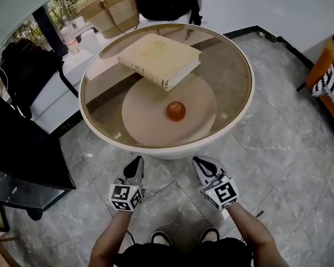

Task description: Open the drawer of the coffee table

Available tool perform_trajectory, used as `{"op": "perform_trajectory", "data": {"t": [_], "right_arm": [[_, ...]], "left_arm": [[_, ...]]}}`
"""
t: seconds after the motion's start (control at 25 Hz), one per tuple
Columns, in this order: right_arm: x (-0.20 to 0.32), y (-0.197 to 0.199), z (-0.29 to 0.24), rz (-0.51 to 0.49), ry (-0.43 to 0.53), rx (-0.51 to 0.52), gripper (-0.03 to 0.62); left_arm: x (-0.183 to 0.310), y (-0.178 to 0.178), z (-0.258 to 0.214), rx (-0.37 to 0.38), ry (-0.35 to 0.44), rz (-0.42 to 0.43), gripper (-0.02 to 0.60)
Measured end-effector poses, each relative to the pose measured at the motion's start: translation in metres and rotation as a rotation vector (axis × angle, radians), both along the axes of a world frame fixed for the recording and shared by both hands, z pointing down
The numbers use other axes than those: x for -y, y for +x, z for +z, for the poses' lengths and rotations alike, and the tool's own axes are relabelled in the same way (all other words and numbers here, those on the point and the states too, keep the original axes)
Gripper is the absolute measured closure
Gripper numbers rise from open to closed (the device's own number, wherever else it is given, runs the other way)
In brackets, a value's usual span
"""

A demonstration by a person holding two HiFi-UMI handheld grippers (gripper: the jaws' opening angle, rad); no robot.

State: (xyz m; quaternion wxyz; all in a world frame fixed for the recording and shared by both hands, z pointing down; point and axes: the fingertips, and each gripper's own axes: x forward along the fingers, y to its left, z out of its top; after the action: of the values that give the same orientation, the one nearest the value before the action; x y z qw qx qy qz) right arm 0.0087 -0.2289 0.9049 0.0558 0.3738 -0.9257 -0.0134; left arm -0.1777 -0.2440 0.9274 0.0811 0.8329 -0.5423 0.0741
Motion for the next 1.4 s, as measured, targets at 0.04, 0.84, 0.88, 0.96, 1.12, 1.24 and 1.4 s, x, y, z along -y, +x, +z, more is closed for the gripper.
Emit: {"op": "perform_trajectory", "data": {"t": [0.04, 0.84, 0.88, 0.96, 1.12, 1.24, 1.4], "right_arm": [[-0.001, 0.000, 0.002, -0.002, 0.000, -0.005, 0.589], [-0.003, 0.006, 0.017, 0.001, -0.025, -0.015, 0.589], [-0.003, 0.005, 0.017, -0.002, -0.024, -0.018, 0.589], [-0.004, 0.003, 0.015, -0.011, -0.014, -0.025, 0.589], [-0.008, -0.002, 0.017, -0.033, -0.010, -0.056, 0.589], [-0.010, -0.002, 0.021, -0.039, -0.005, -0.083, 0.589], [-0.009, 0.002, 0.025, -0.024, -0.022, -0.088, 0.589]], "left_arm": [[0.000, 0.000, 0.002, -0.002, -0.004, -0.002, 0.575], [0.024, 0.019, 0.053, -0.100, -0.062, 0.228, 0.161], [0.029, 0.017, 0.059, -0.103, -0.068, 0.239, 0.161], [0.036, 0.011, 0.069, -0.127, -0.086, 0.261, 0.161], [0.041, 0.006, 0.082, -0.134, -0.091, 0.324, 0.161], [0.047, 0.007, 0.084, -0.121, -0.083, 0.351, 0.161], [0.053, 0.005, 0.083, -0.113, -0.067, 0.356, 0.163]]}}
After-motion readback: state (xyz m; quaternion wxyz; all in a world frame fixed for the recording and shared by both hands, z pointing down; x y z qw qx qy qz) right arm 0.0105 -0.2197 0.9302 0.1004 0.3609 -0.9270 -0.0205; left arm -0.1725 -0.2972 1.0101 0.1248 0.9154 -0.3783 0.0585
